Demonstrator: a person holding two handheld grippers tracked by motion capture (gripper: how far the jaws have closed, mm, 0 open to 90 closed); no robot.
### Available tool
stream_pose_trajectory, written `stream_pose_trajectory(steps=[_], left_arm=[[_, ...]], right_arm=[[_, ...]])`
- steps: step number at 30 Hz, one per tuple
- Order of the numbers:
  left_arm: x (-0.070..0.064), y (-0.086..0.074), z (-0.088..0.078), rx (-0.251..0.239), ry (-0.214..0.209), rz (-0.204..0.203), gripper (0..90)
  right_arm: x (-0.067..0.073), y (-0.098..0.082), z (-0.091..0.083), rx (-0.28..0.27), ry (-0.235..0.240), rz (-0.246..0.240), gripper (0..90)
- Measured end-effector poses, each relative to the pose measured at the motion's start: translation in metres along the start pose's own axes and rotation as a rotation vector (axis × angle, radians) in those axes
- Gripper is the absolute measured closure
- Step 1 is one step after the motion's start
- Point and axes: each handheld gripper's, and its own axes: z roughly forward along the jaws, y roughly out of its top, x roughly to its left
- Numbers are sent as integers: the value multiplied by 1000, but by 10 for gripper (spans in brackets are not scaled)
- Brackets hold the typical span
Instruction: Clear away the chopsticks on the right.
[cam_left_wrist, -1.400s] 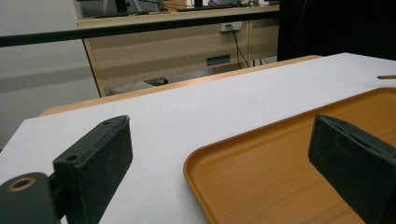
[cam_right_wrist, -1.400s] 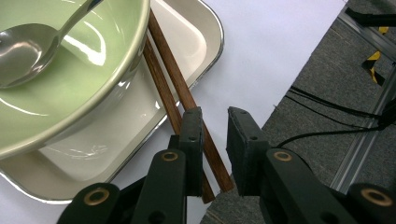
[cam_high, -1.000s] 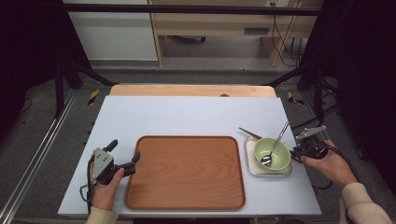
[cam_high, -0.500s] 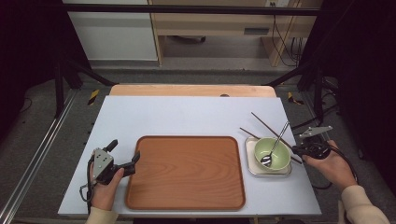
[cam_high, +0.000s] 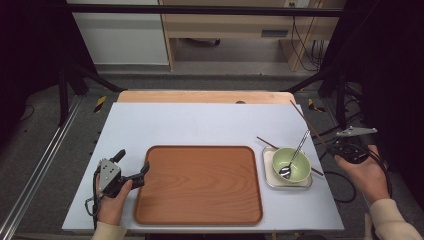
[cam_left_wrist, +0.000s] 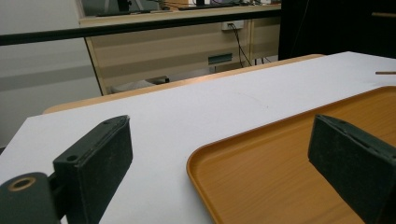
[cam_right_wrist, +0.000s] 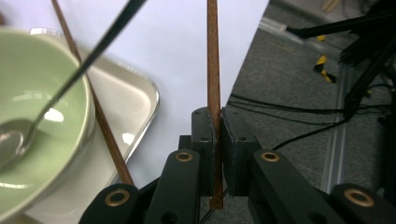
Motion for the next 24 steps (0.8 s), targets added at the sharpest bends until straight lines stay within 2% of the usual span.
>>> stream_pose_trajectory(steps=[2,6,8,12,16,24], left_arm=[[0,0,0,0,1,-2,61],[1,0,-1,-3,5,-4,61],[1,1,-2,-6,8,-5,61],[2,1,-2,-8,9,-5,61],[2,1,-2,-10,10,-3,62],[2,1,-3,-13,13,-5,61]], right_arm=[[1,8,-12,-40,-31,32,846],[5,17,-24,-76,-55,54,846],[9,29,-34,-105,-59,46,846],[17,41,-41,-131,-49,39,846],[34,57,-50,-158,-17,30,846],[83,80,-57,-176,59,-55,846]])
